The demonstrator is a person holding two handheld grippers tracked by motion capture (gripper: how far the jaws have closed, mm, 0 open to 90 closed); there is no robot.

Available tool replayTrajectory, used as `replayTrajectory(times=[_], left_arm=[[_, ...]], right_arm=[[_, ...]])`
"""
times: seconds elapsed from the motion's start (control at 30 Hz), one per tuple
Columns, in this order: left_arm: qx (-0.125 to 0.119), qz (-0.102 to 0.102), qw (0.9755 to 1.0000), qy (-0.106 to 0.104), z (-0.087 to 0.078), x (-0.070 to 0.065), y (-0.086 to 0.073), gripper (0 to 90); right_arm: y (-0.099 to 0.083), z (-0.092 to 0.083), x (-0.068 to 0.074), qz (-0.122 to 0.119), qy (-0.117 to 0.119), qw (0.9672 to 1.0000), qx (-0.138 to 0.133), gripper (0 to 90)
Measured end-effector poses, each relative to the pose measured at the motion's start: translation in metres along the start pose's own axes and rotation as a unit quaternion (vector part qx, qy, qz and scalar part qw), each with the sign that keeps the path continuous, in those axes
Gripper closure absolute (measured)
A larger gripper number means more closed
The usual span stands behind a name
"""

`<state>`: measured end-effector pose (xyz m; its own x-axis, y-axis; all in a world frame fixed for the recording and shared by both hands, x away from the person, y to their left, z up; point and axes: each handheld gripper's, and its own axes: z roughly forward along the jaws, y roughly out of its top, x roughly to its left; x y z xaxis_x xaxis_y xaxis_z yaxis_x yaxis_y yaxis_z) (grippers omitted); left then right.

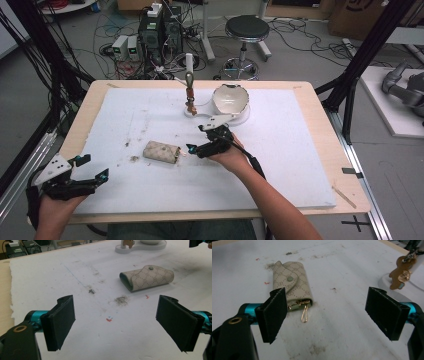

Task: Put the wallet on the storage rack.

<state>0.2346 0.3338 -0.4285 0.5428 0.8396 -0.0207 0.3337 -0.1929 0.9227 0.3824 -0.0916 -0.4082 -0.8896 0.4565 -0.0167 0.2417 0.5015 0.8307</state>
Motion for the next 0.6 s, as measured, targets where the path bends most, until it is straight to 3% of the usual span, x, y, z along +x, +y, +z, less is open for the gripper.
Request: replayTrajectory(times=[0.3,0.6], left_arm=[[0.000,0.003,1.0000,-0.002,0.002,-0.001,0.002,15.6],[0.000,0.002,1.0000,-0.002,0.002,-0.001,0.002,15.6]], right_arm=[[0.014,0.022,0.007,-0.008,0.024,0.9997,0.007,18.5],[0.022,0.048,0.020,-0.024,0.046,0.9980,0.036,17.3]])
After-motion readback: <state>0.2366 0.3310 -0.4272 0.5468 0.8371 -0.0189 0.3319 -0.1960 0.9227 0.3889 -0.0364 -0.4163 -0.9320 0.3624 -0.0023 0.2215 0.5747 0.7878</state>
